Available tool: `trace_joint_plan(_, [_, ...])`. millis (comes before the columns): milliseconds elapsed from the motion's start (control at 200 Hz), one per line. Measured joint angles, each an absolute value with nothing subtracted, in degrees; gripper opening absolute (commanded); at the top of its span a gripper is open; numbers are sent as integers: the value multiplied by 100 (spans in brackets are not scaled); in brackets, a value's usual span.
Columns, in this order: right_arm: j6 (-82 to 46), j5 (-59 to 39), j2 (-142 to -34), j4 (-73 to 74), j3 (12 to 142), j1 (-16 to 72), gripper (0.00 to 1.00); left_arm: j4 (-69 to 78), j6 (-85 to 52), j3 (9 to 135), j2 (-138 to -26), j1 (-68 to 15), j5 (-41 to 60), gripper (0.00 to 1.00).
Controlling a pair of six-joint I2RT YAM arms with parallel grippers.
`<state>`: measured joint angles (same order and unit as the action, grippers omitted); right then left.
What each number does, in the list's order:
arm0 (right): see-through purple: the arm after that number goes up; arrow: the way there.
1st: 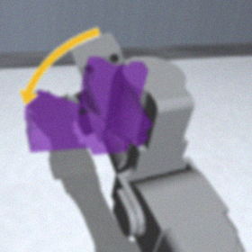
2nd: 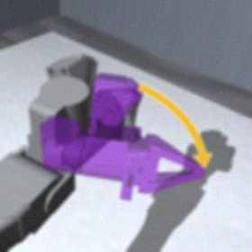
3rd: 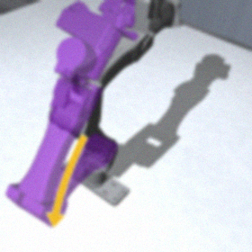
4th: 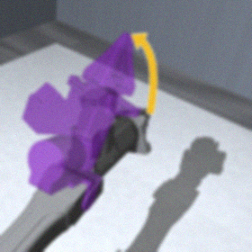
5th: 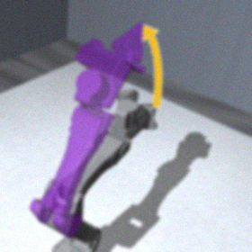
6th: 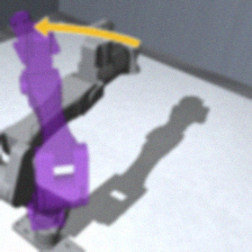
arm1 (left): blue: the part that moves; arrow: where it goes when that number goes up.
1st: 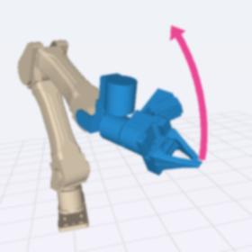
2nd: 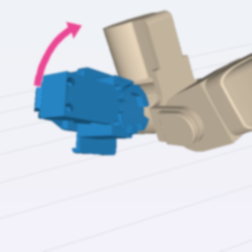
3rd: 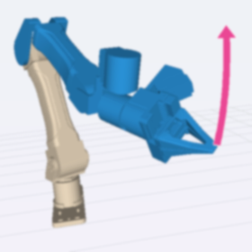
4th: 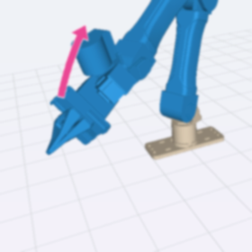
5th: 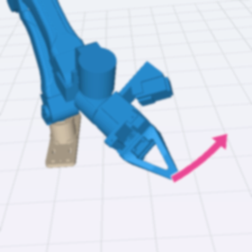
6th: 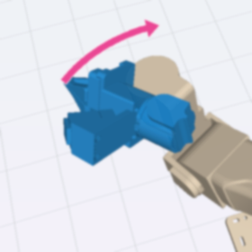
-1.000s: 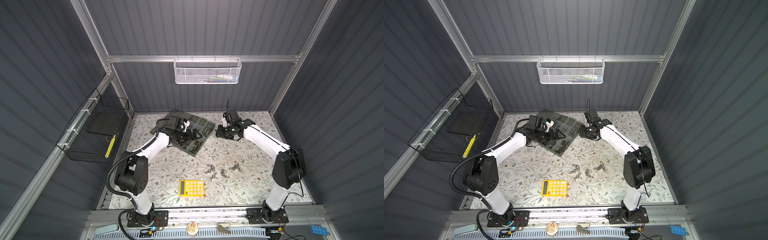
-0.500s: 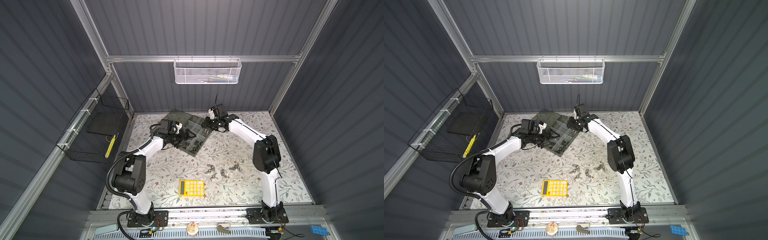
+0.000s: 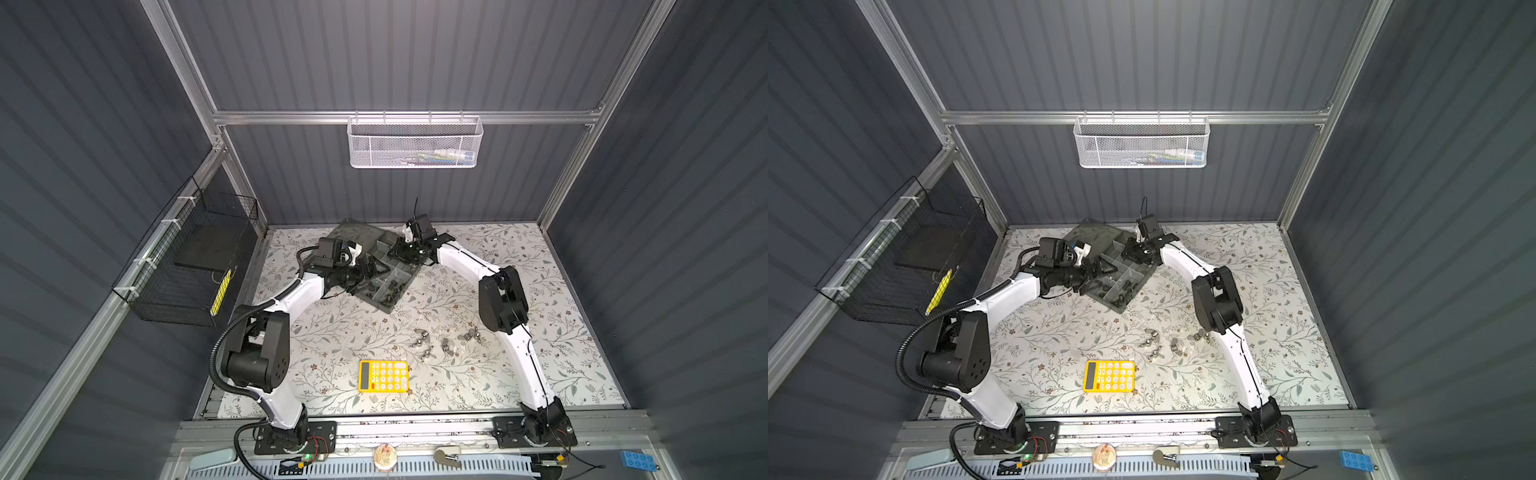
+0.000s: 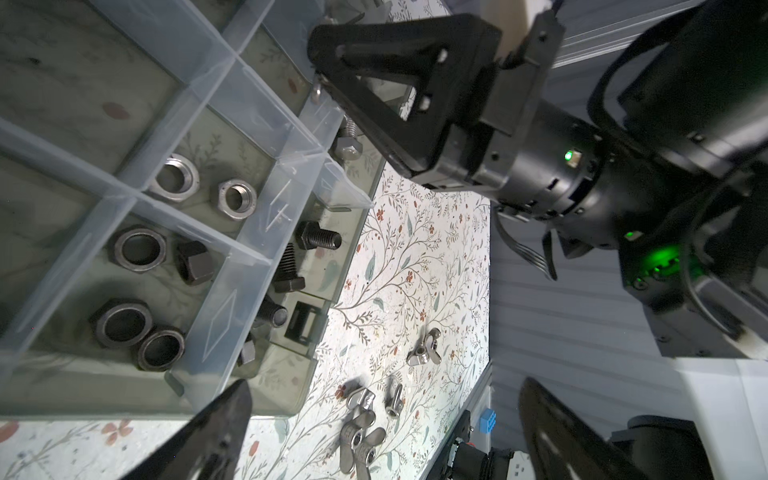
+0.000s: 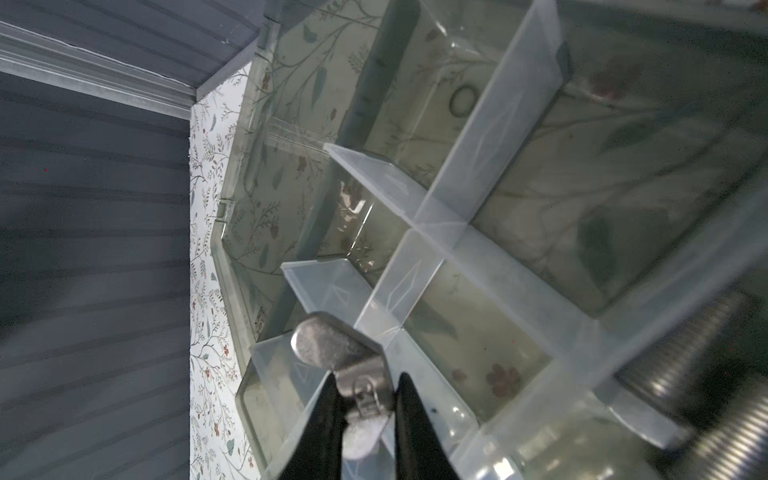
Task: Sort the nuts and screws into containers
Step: 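Open the right gripper over the compartment while the left gripper nears the wing nuts, then withdraw the right gripper while the left gripper lowers onto a silver wing nut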
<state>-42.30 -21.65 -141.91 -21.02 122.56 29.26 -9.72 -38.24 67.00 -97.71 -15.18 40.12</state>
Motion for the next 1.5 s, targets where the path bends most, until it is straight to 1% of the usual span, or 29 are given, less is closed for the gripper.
trace_joint_plan(105, [-4272,-2150,-14274,-2119,12261,2923,25,-974,-3824,6700,-9771,-1516,4012,100])
trace_joint_plan(165, [-4281,-2137,-14276,-2119,12261,2923,29,-972,-3824,6700,-9771,-1516,4012,100])
trace_joint_plan(215, [-4303,-2128,-14276,-2106,12272,2923,30,-972,-3824,6700,-9771,-1516,4012,100])
trace_joint_plan(330, [-4296,-2128,-14276,-2095,12283,2926,37,-974,-3824,6698,-9769,-1516,4010,100])
trace_joint_plan(495, [-4209,-2115,-14188,-2235,12293,2926,43,-978,-3822,6624,-9668,-1516,4003,100])
trace_joint_plan(600, [-4101,-2075,-13970,-2399,12232,2923,49,-982,-3822,6593,-9561,-1516,3988,100])
trace_joint_plan(776, [-3966,-1872,-13246,-2488,11957,2912,58,-1094,-3809,6519,-9262,-1516,3942,100])
trace_joint_plan(851, [-3935,-1813,-12884,-2416,11716,2912,65,-1188,-3776,6497,-9153,-1518,3922,100])
trace_joint_plan(981, [-3870,-1708,-12175,-2235,10962,2906,79,-1420,-3662,6453,-8949,-1625,3760,100])
trace_joint_plan(1121, [-3822,-1540,-11312,-1979,9751,2904,87,-1754,-3433,6453,-8739,-2029,3382,100])
trace_joint_plan(1201, [-3760,-1452,-10794,-1892,9050,2904,99,-1931,-3310,6453,-8654,-2383,3168,100])
trace_joint_plan(1501, [-3726,-965,-8466,-1581,6667,2904,99,-2390,-3013,6416,-8508,-3312,2475,100])
